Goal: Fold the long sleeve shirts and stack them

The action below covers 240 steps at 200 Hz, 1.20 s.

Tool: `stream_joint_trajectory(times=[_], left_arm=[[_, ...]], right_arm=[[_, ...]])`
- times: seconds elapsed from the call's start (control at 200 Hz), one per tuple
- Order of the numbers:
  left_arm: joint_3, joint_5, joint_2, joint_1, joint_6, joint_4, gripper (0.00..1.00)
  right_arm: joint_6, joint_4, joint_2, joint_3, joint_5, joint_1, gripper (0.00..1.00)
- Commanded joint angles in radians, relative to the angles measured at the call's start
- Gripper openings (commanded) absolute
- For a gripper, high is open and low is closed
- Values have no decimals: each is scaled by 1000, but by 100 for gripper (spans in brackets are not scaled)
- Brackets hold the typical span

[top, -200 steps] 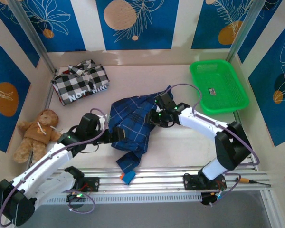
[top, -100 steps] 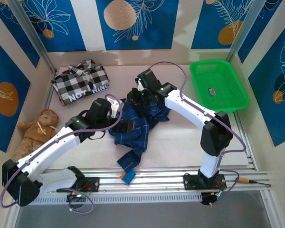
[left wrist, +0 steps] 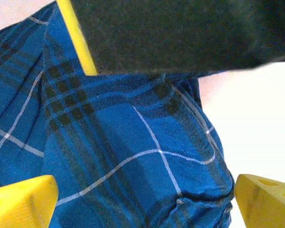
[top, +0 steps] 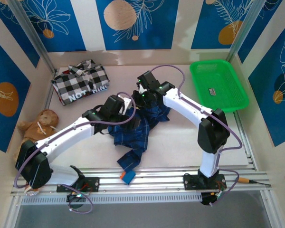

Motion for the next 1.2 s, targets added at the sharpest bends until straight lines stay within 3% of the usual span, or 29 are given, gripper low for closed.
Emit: stream_joint_trajectory(times=[0.0, 0.14, 0.325, 0.47, 0.69, 0.92, 1.196], left_arm=[[4, 24, 58, -45, -27, 52, 92], [6, 41, 99, -79, -66, 100, 86], [-6, 43, 118, -80, -95, 119, 60], [-23, 69, 105, -81, -115, 143, 47], [-79, 95, -56, -79, -187, 100, 71], [-216, 192, -203, -85, -343, 166, 74], [-299, 125, -214, -103, -428, 243, 76]], right_arm=[[44, 45, 3, 8, -81, 27, 23], [57, 56, 6, 8, -87, 24, 22], [64, 53, 1, 10, -95, 14, 22], [66, 62, -2, 5, -103, 8, 23], [60, 57, -25, -26, -102, -14, 22], [56, 54, -35, -36, -102, -23, 22], [76, 77, -35, -50, -118, -12, 23]])
